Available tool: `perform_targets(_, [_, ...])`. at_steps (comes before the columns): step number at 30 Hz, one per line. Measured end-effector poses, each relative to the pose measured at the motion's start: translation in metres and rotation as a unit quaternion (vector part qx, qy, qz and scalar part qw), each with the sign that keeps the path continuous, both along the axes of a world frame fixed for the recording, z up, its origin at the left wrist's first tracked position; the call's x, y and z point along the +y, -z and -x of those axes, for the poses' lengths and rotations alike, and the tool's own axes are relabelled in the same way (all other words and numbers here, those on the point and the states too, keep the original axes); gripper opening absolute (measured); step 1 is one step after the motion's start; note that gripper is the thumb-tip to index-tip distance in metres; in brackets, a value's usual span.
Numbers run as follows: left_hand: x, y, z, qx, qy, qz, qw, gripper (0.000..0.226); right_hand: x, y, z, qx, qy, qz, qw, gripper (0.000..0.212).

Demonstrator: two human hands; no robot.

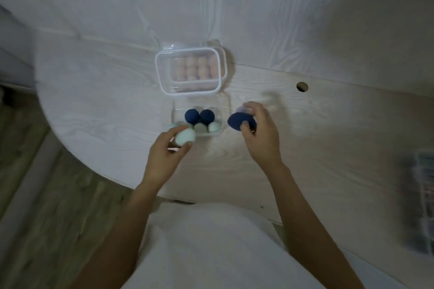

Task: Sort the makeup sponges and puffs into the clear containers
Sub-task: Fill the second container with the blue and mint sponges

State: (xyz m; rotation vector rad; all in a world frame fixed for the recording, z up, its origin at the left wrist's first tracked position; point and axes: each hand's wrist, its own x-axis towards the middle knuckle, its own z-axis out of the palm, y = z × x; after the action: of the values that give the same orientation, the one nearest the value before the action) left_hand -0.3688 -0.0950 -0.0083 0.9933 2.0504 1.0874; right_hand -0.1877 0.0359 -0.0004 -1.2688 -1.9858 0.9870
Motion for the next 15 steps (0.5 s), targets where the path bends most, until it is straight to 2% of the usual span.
perform_targets(3, [-0.018, 0.002, 0.035, 0.016, -0.065, 0.009, 0.998, 0.037, -0.012, 0.005, 0.048, 0.012, -0.104, 0.071, 0.992, 0.025])
perform_targets(6, [-0.022, 0.005, 0.062, 0.035, -0.067, 0.003, 0.997, 0.040, -0.014, 0.000, 0.090, 0.015, -0.132, 0.110, 0.985, 0.037])
perform_targets(8, [-0.020, 0.008, 0.072, 0.031, -0.058, -0.001, 0.998, 0.043, -0.013, -0.001, 0.111, -0.016, -0.130, 0.058, 0.990, 0.040])
perform_targets(10, [-0.018, 0.013, 0.084, 0.028, -0.040, -0.009, 0.999, 0.044, -0.010, 0.004, 0.133, -0.112, -0.130, -0.026, 0.985, 0.036])
perform_targets(12, [-0.016, 0.017, 0.093, 0.033, -0.019, -0.017, 0.999, 0.044, -0.008, 0.011, 0.150, -0.218, -0.134, -0.092, 0.962, 0.030])
perform_targets(15, [-0.011, 0.022, 0.108, 0.021, 0.003, -0.023, 1.000, 0.044, -0.007, 0.026, 0.167, -0.287, -0.131, -0.164, 0.935, 0.029])
